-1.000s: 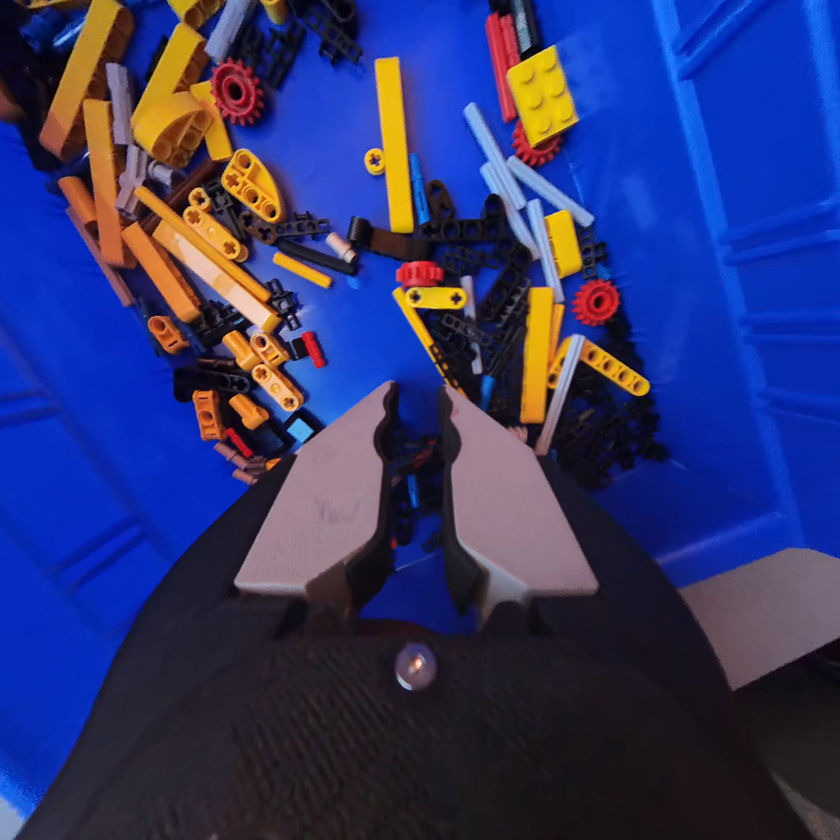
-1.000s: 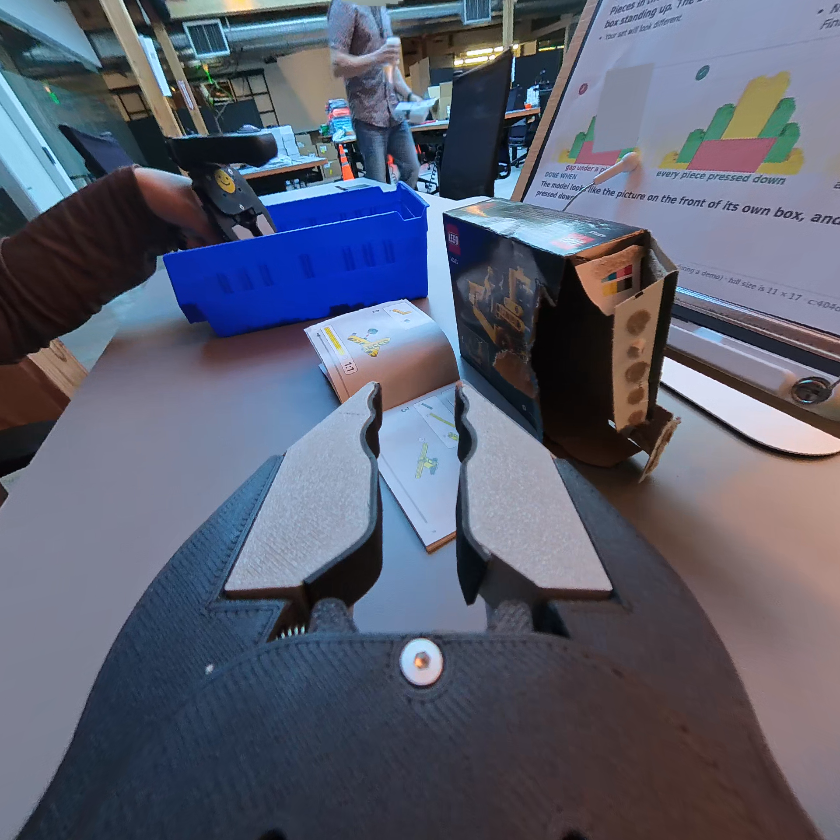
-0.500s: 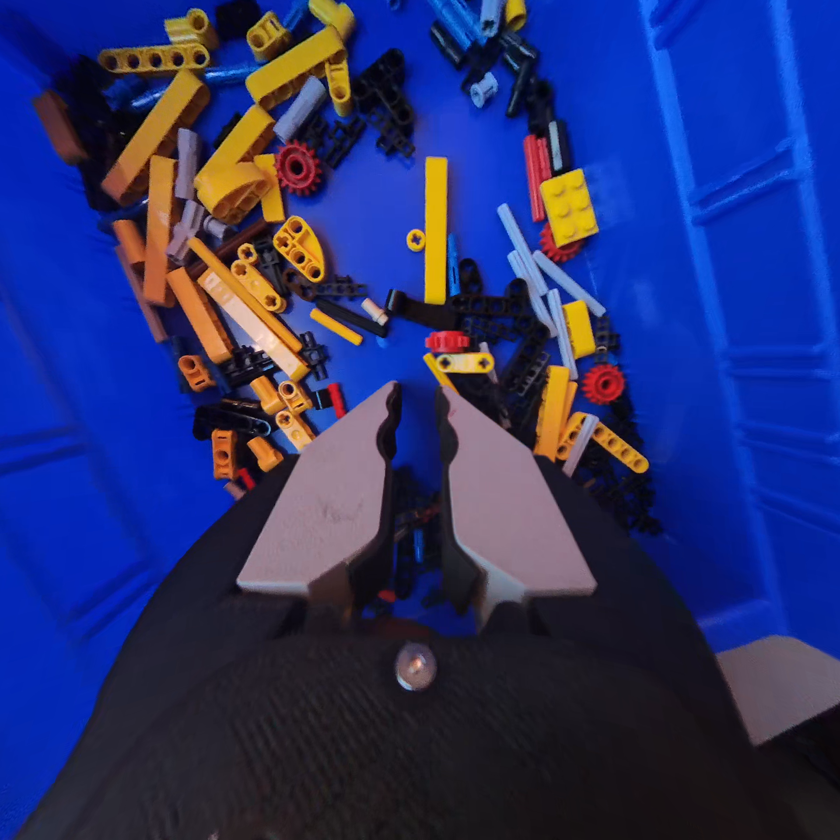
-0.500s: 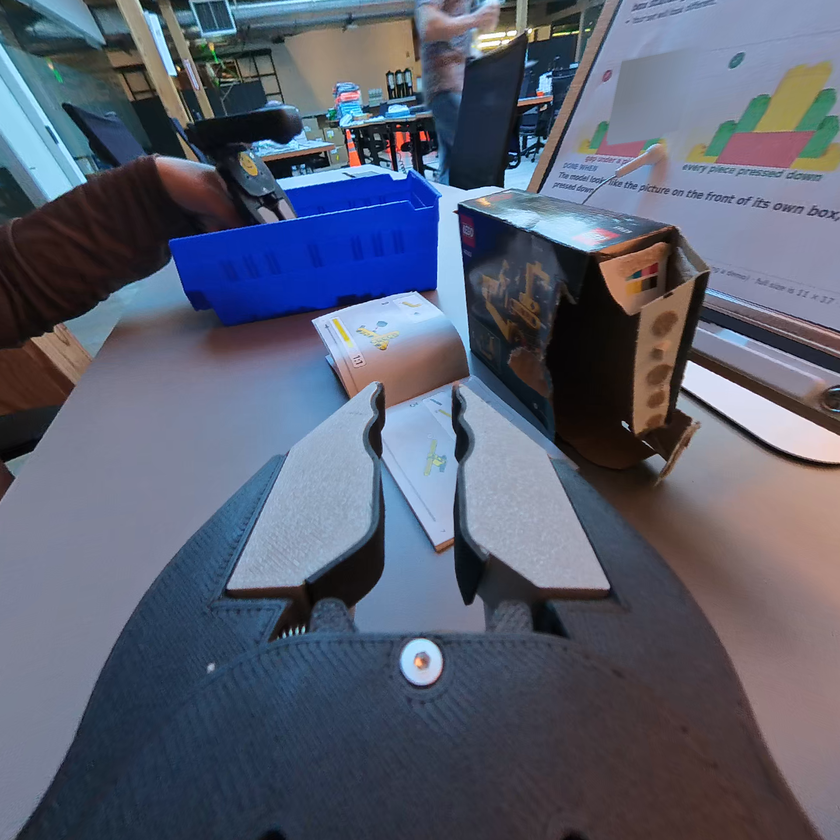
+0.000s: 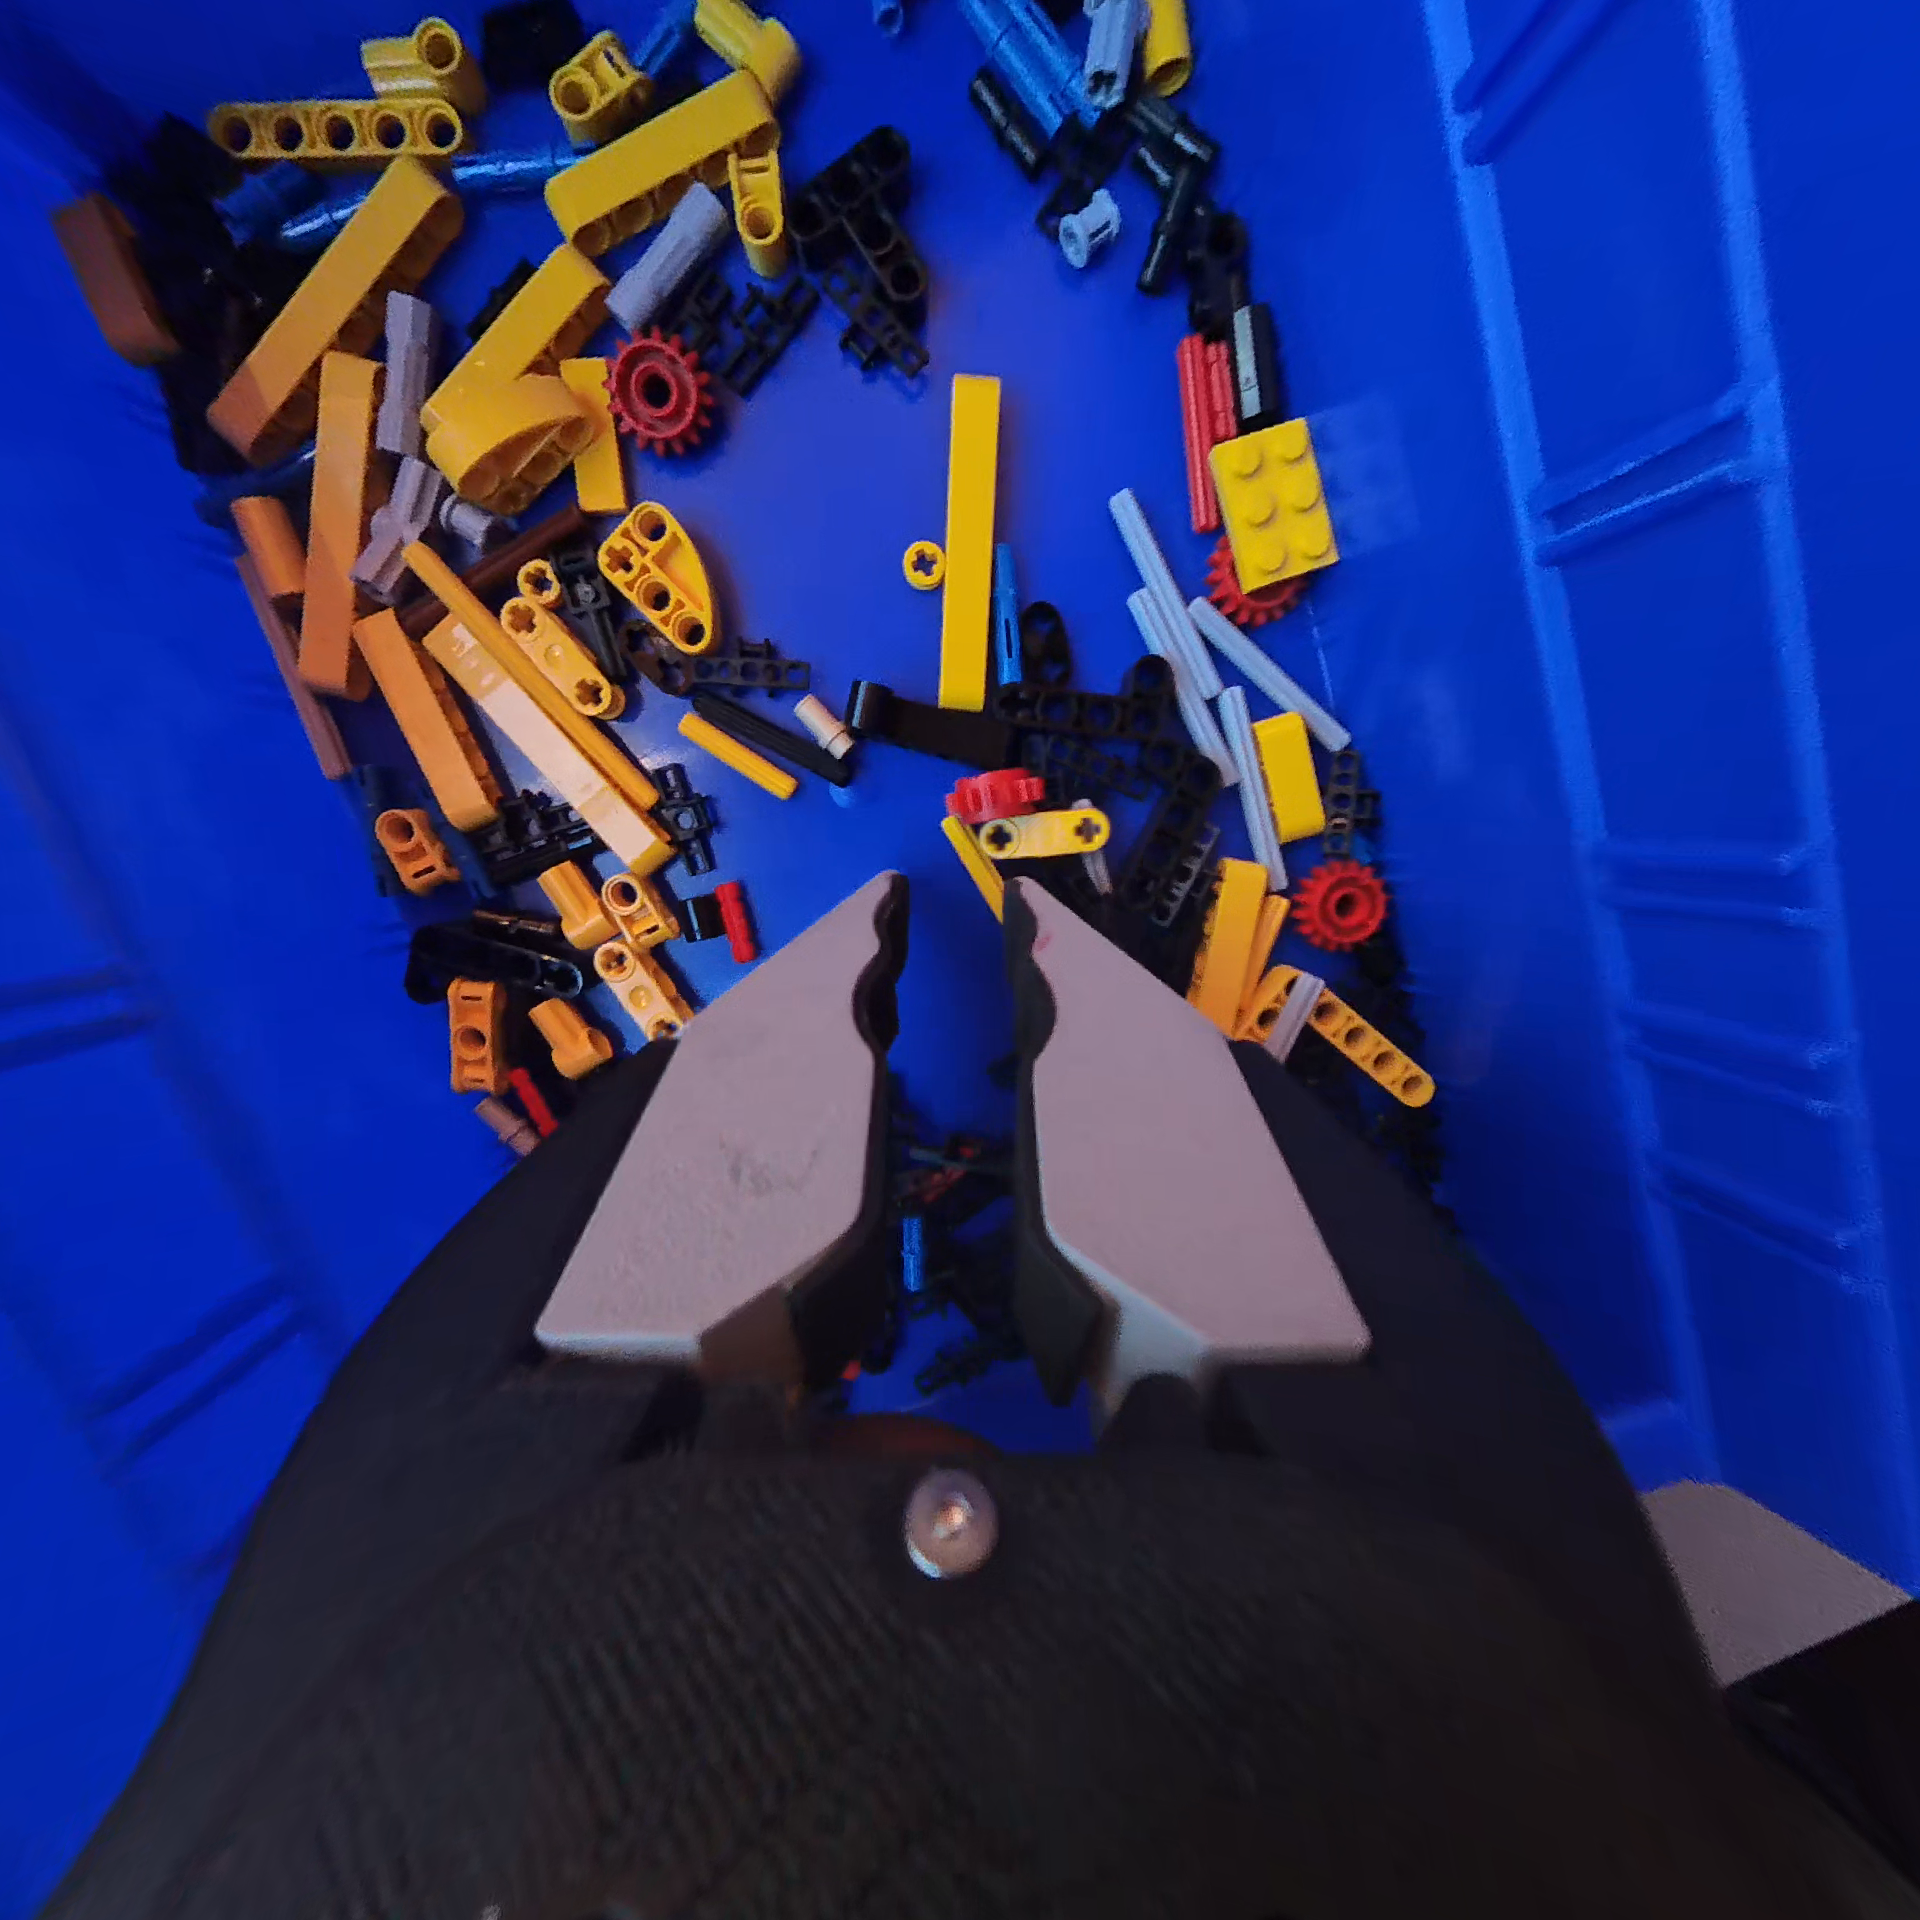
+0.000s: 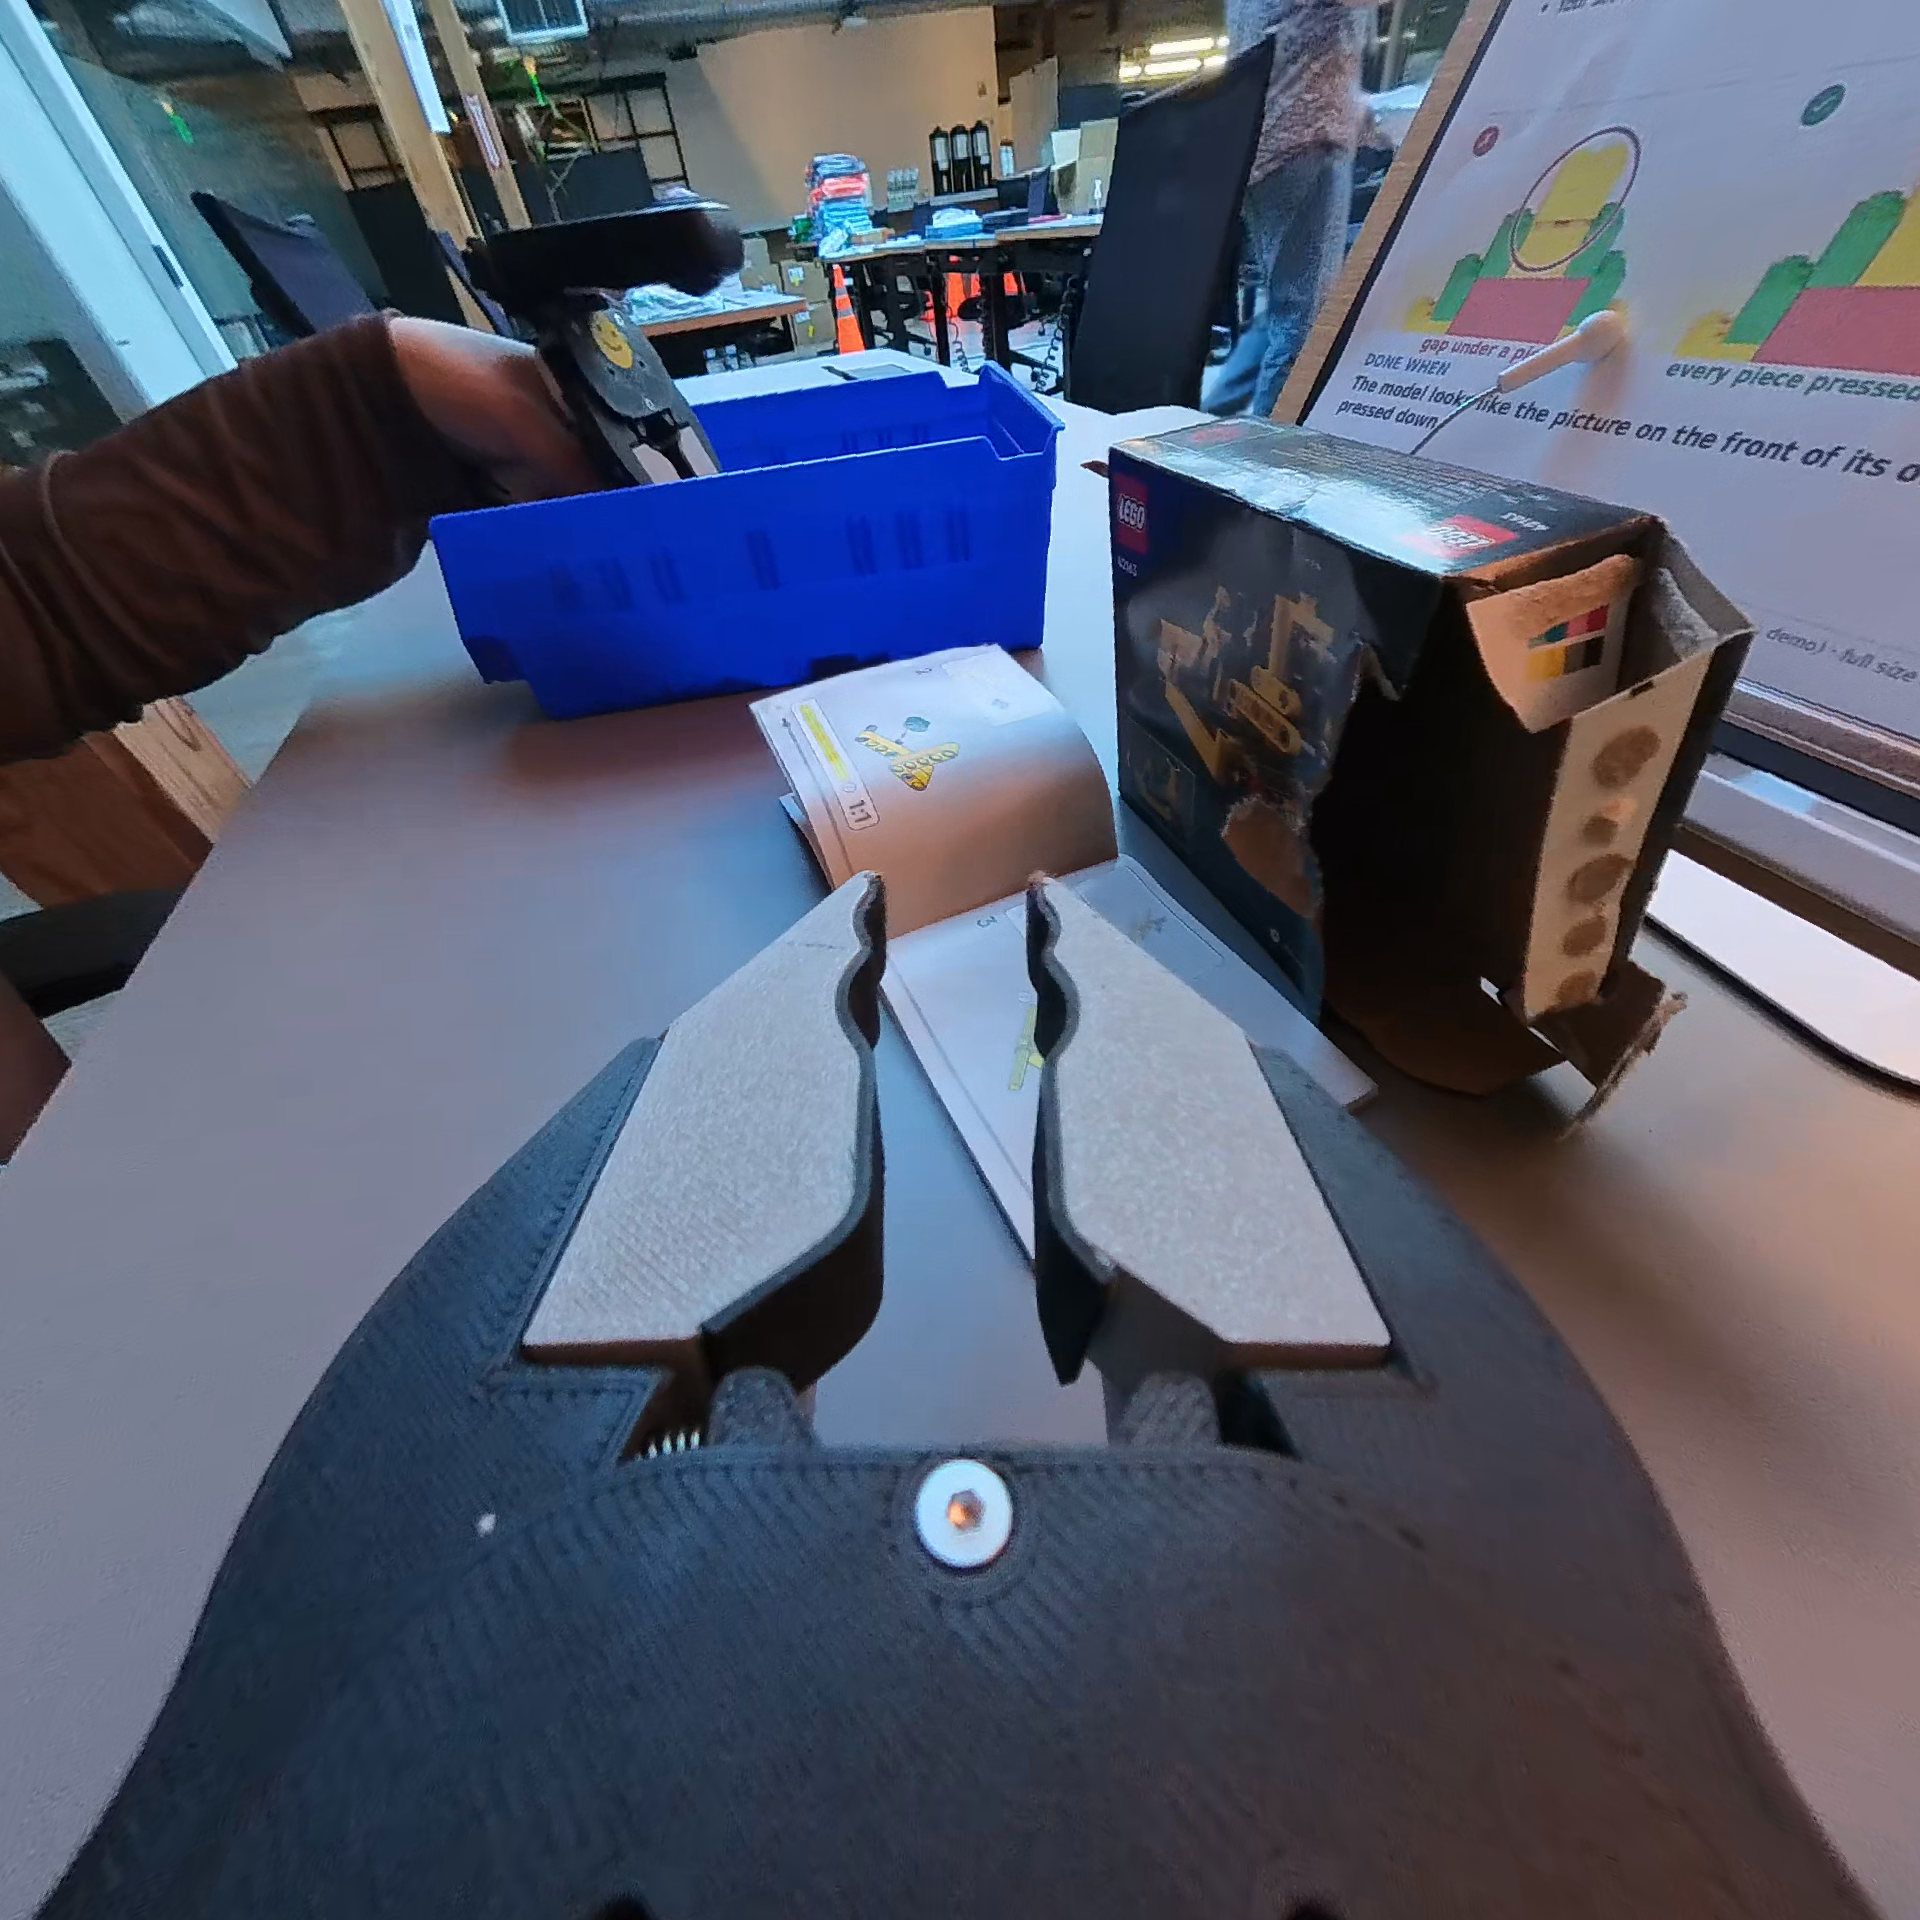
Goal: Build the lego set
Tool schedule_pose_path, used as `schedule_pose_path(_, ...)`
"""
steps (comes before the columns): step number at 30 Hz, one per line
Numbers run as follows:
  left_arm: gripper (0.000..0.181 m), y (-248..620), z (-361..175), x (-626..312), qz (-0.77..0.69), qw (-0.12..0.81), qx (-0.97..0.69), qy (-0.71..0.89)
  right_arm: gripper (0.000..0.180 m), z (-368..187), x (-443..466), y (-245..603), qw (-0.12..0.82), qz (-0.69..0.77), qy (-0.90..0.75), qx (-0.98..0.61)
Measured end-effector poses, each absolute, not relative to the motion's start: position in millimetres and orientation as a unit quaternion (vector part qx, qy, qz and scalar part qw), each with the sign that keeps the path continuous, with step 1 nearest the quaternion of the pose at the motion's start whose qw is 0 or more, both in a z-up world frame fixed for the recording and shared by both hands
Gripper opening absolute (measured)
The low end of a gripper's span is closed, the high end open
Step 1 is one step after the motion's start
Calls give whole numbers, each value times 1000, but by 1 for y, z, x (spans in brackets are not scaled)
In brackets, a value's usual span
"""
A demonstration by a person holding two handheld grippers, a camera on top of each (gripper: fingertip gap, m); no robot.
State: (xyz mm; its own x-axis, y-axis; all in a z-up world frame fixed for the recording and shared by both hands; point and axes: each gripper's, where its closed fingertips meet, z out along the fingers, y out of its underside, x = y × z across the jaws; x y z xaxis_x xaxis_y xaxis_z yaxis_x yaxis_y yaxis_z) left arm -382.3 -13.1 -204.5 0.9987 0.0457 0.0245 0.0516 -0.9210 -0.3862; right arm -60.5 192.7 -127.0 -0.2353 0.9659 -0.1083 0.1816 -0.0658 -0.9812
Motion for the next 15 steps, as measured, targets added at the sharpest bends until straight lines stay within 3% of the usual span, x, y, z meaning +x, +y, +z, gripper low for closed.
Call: schedule_pose_path(15, 7, -23, -208, -400, 32, 182, -982, -31, 23, -127, -61, 185, 364, 536, -583, -491)
